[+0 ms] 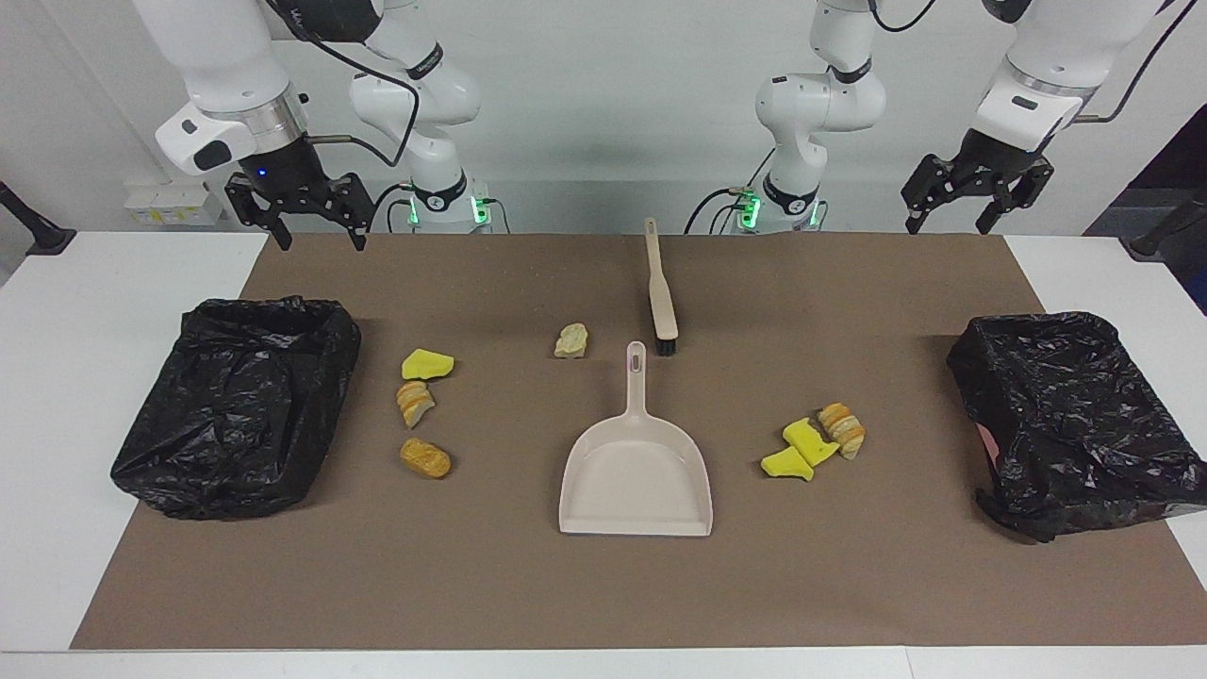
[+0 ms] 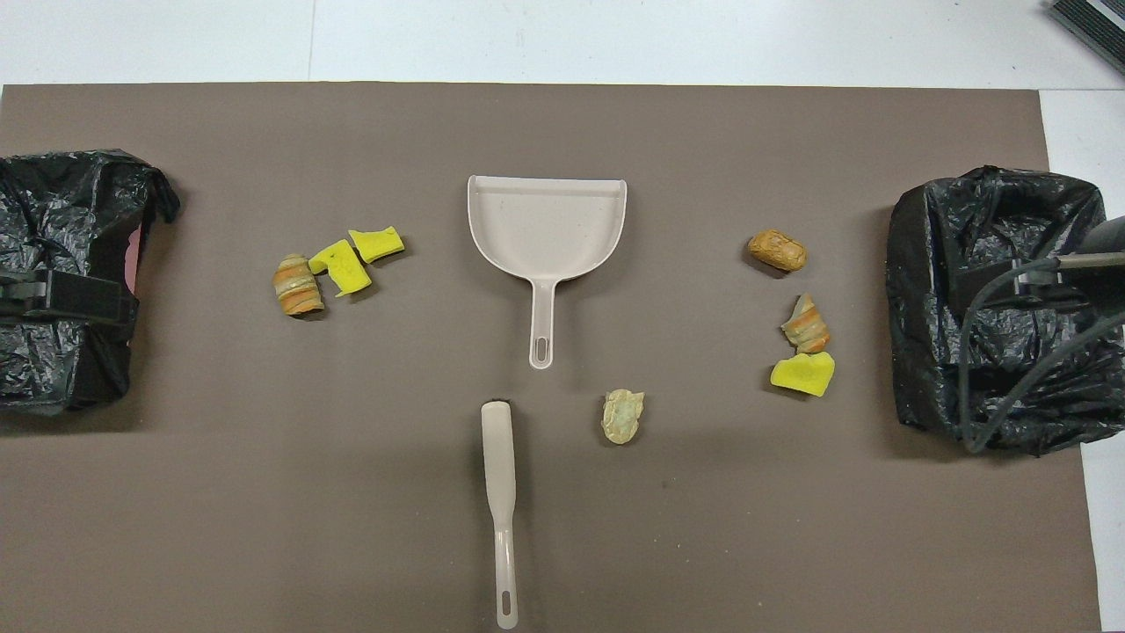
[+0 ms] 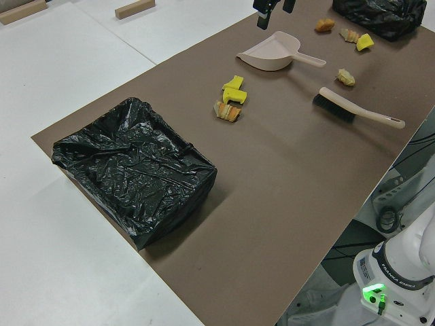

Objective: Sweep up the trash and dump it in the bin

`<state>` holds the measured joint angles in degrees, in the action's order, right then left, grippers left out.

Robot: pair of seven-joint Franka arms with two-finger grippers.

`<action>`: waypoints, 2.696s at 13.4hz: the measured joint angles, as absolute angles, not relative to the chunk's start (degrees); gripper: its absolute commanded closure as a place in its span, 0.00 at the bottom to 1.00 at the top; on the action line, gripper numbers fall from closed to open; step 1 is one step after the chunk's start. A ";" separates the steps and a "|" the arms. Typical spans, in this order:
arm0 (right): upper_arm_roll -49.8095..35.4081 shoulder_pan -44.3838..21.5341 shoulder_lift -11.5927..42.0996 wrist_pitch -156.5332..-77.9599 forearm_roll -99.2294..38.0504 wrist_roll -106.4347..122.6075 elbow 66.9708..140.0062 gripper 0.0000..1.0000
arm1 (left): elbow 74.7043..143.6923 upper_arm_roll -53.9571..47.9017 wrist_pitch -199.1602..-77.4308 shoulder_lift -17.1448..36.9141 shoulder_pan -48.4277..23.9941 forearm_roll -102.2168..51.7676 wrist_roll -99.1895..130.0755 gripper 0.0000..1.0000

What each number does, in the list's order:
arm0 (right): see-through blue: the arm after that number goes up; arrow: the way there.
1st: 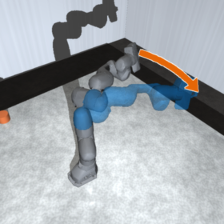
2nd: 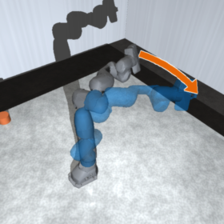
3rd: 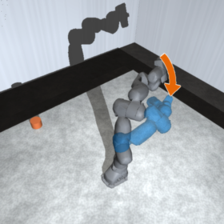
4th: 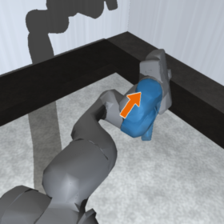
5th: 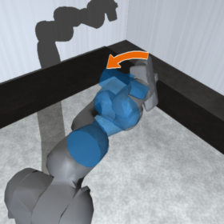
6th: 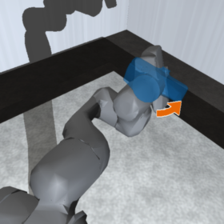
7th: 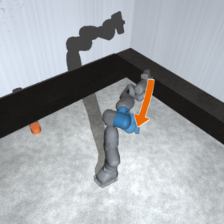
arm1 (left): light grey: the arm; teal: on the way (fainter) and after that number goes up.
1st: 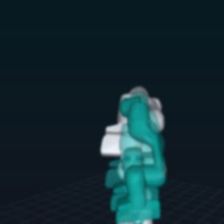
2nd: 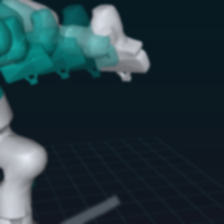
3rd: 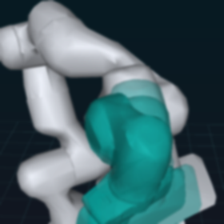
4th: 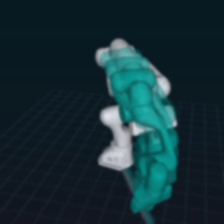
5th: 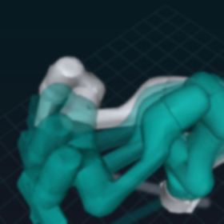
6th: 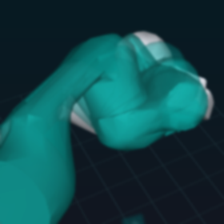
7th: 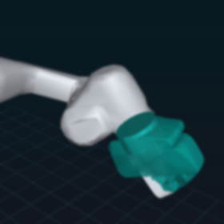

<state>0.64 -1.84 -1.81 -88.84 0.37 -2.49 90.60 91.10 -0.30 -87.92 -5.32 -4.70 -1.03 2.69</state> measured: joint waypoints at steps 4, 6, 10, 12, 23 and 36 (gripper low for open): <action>0.86 -1.81 -1.81 -88.78 0.37 -2.49 90.84 0.00 | 91.10 -0.30 -87.92 -5.32 -4.70 -1.03 2.69 0.00; 0.85 -1.82 -1.82 -88.71 0.37 -2.49 90.94 0.00 | 91.10 -0.30 -87.92 -5.32 -4.70 -1.03 2.69 0.00; 0.53 -1.96 -2.23 -88.66 0.34 -2.49 91.85 0.00 | 91.10 -0.30 -87.92 -5.32 -4.70 -1.03 2.69 0.00; 0.52 -2.00 -2.47 -88.03 0.34 -2.49 91.95 0.00 | 91.10 -0.30 -87.92 -5.32 -4.70 -1.03 2.69 0.00; 0.52 -2.10 -4.39 -87.56 0.34 -2.33 94.90 0.00 | 91.10 -0.30 -87.92 -5.32 -4.70 -1.03 2.69 0.00; -5.27 -2.65 1.19 -86.72 0.34 -2.12 93.02 0.00 | 91.50 -0.73 -87.88 -5.36 -4.76 -1.03 2.69 0.00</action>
